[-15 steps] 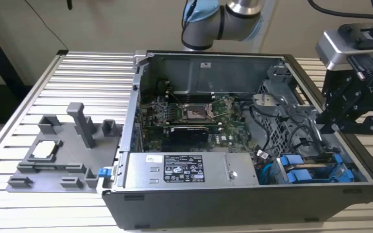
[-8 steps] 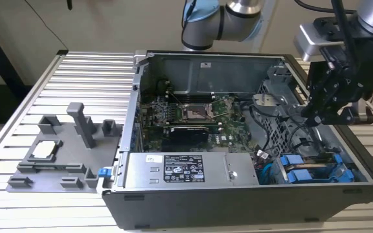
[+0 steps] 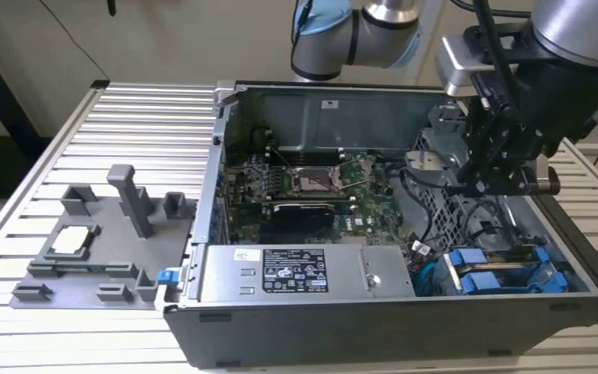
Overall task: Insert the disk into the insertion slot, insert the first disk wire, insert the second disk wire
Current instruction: 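Insert the second disk wire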
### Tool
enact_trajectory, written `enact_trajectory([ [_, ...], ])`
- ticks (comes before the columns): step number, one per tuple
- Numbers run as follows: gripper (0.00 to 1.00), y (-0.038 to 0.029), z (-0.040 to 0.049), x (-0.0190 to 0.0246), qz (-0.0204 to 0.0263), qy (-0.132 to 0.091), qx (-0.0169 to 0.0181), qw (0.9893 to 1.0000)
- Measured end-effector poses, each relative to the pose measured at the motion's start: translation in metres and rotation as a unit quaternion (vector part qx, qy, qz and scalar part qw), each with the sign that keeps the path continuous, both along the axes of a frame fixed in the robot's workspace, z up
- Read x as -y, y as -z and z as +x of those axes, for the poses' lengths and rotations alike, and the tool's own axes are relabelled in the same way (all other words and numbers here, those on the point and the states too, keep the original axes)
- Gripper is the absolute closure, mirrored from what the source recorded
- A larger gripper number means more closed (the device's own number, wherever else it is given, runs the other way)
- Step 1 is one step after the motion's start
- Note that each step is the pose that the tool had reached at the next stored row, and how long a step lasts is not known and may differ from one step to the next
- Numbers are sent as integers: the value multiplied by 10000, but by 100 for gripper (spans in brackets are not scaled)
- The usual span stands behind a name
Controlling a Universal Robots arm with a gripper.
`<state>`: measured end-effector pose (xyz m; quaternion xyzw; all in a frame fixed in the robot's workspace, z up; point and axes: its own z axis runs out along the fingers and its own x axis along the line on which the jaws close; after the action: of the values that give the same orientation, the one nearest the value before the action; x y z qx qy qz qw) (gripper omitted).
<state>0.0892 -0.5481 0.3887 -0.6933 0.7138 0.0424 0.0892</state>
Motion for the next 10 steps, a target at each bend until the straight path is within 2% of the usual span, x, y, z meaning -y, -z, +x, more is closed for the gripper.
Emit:
enact_trajectory([
  [3,73,15,-71,-6,54,-7,0,10000],
  [10,73,77,-87,-24,56,-185,3,9998],
])
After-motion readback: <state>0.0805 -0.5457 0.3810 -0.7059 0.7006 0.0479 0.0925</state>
